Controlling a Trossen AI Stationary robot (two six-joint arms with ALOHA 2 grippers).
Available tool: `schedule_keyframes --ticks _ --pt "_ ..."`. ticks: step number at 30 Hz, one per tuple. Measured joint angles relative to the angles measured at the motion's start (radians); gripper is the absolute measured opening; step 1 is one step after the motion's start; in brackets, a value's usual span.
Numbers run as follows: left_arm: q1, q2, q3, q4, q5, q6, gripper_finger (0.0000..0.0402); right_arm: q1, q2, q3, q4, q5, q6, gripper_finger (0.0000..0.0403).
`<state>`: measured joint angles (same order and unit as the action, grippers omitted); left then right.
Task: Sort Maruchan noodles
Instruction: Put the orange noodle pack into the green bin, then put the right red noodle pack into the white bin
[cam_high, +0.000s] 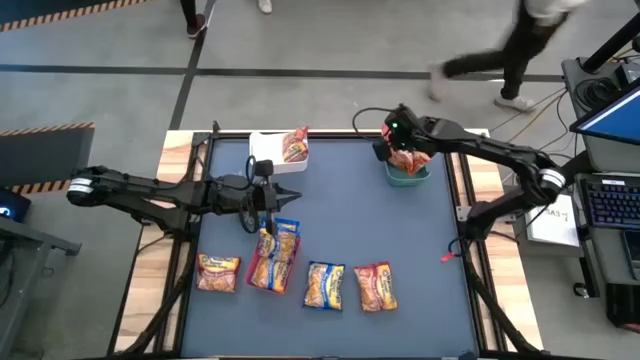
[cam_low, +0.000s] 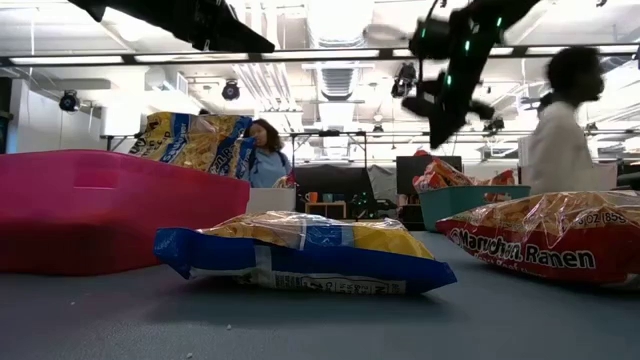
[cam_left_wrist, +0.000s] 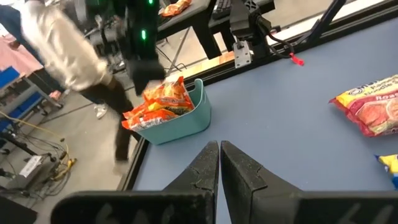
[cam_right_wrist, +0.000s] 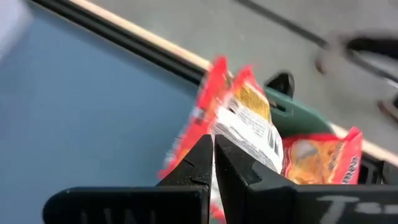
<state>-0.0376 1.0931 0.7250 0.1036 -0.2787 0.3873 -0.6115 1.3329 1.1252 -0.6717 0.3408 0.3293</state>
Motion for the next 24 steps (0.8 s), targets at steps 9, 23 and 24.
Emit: schedule_keyframes --ticks 9,23,24 --pt "0.0 0.0 0.0 0.0 0.0 -0.118 0.0 0.266 -0.184 -0.006 -0.056 -0.183 0.077 0.0008" --pt "-0.003 0.0 0.0 0.0 0.001 -0.251 0.0 0.816 -0.053 -0.148 0.08 -0.464 0.358 0.0008" --pt "-0.003 0.0 0.0 0.001 0.002 -0.253 0.0 0.85 -0.028 -0.148 0.081 -0.478 0.368 0.0008"
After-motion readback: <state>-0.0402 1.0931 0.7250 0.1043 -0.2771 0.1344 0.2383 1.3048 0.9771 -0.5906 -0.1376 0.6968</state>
